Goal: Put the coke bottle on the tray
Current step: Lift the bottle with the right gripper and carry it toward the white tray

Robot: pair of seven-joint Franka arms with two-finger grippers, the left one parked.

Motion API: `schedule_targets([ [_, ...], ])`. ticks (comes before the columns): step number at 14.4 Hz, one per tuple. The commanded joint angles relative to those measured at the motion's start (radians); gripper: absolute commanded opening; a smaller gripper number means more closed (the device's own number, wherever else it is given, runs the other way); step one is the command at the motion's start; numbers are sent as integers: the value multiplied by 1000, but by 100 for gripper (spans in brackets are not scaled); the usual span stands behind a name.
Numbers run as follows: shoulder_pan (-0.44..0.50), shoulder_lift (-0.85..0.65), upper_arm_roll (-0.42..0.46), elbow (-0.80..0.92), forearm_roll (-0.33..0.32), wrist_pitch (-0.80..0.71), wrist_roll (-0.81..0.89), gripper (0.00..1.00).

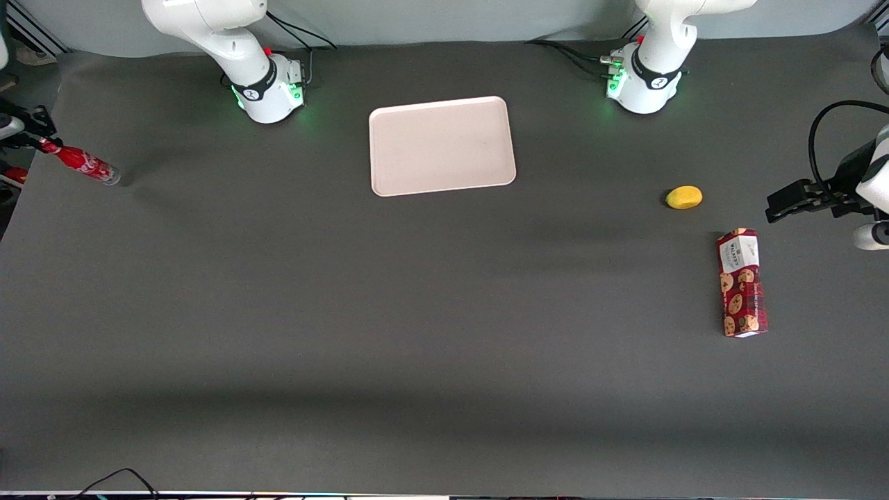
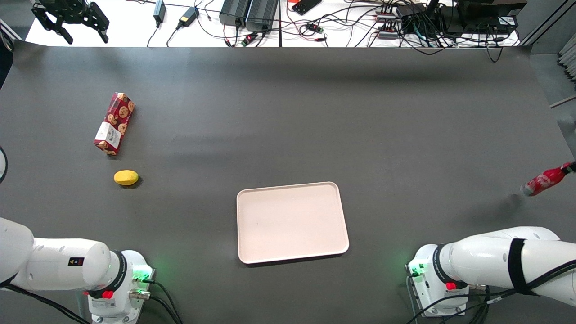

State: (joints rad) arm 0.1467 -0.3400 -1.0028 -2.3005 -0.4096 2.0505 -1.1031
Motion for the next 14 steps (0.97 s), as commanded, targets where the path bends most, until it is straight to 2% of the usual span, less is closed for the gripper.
schedule_targets([
  [1, -2, -16, 143, 129, 2, -194, 93, 0],
  [4, -28, -22, 318, 272, 103, -382, 150, 0],
  [6, -73, -27, 474, 364, 121, -513, 231, 0],
  [8, -99, -33, 603, 474, 197, -674, 319, 0],
  [11, -110, -53, 819, 538, 305, -834, 613, 0],
  [14, -107, -85, 1018, 533, 458, -888, 988, 0],
])
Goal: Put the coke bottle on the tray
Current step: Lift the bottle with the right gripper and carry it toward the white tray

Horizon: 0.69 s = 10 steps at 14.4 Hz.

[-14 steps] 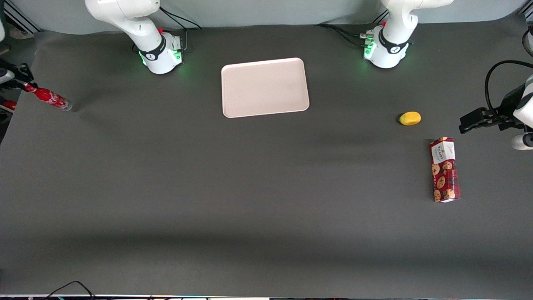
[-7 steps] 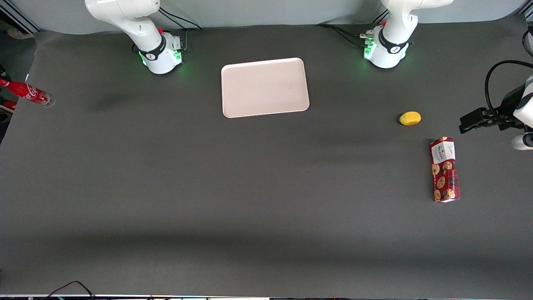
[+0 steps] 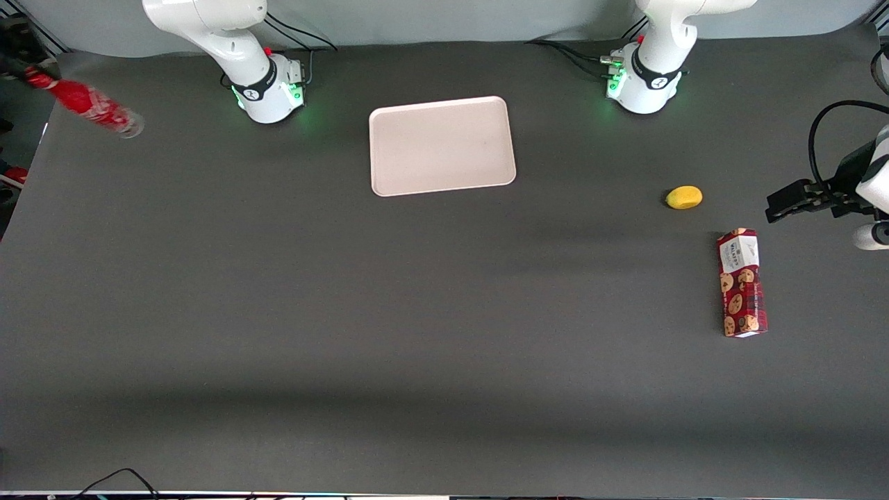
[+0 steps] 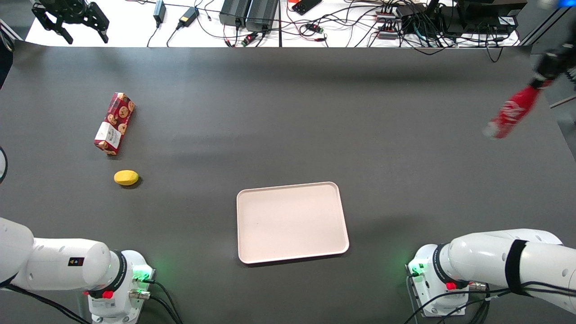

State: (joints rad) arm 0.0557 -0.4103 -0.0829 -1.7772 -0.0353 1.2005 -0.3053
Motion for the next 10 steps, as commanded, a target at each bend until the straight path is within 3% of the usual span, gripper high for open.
schedule_targets([
  [1, -16, -15, 171, 10, 134, -38, 310, 0],
  [3, -17, -7, 302, 5, 216, -6, 498, 0],
  [10, -16, -4, 654, -212, 359, 311, 883, 0],
])
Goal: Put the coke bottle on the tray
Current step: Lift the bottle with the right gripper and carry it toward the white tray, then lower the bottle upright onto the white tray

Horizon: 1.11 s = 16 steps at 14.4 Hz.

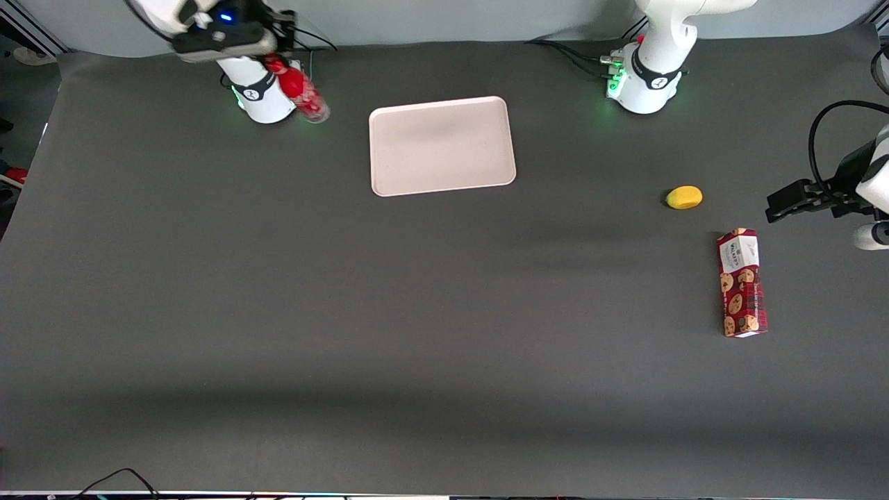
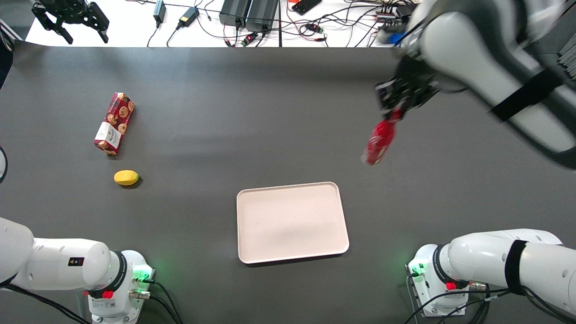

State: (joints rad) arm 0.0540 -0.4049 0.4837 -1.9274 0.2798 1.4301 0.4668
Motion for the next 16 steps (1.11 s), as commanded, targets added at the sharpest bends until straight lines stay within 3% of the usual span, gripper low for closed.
schedule_targets([
  [1, -14, -9, 139, -114, 53, 151, 157, 0],
  [4, -13, -5, 269, -269, 114, 356, 246, 0],
  [9, -14, 54, 420, -399, 114, 611, 360, 0],
  [16, -14, 92, 469, -534, 114, 800, 360, 0],
])
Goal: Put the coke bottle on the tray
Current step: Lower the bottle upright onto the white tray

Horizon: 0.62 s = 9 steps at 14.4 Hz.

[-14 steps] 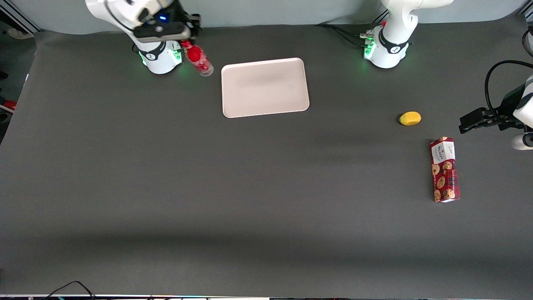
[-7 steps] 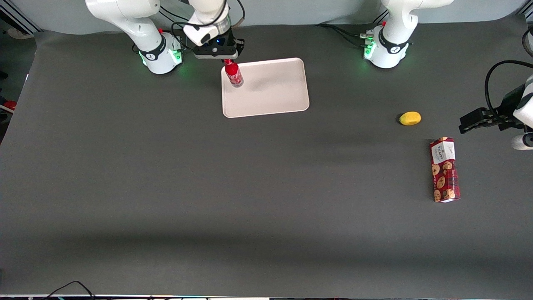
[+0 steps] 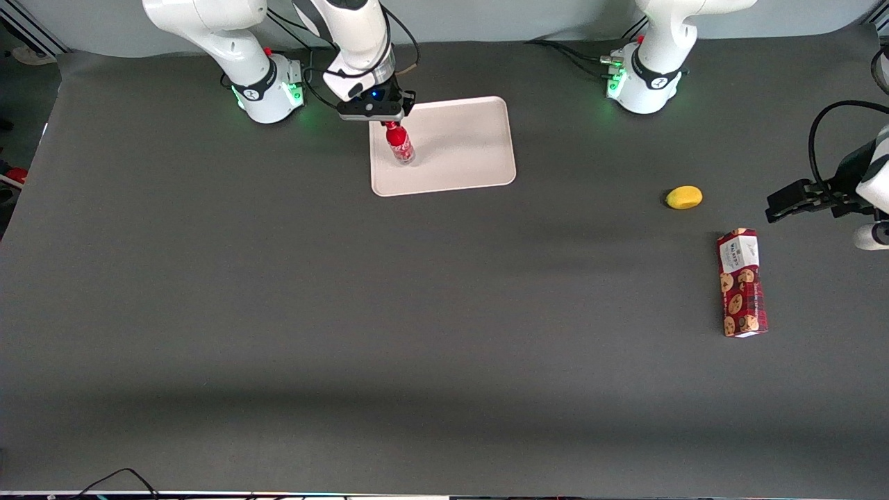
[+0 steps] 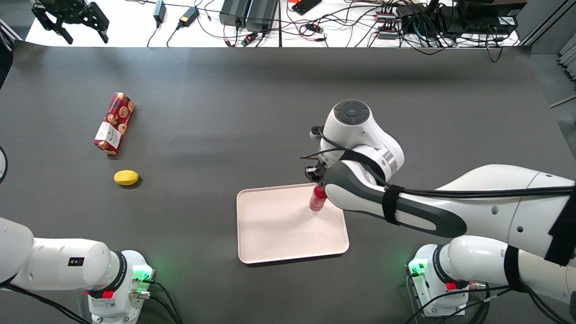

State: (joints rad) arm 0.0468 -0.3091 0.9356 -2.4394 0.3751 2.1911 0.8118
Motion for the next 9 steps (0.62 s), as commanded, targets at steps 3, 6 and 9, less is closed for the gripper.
schedule_targets([
  [3, -5, 4, 20, -32, 19, 47, 38, 43],
  [6, -7, 5, 22, -30, 13, 53, 38, 100],
  [9, -8, -5, 17, 6, 5, 38, 36, 100],
])
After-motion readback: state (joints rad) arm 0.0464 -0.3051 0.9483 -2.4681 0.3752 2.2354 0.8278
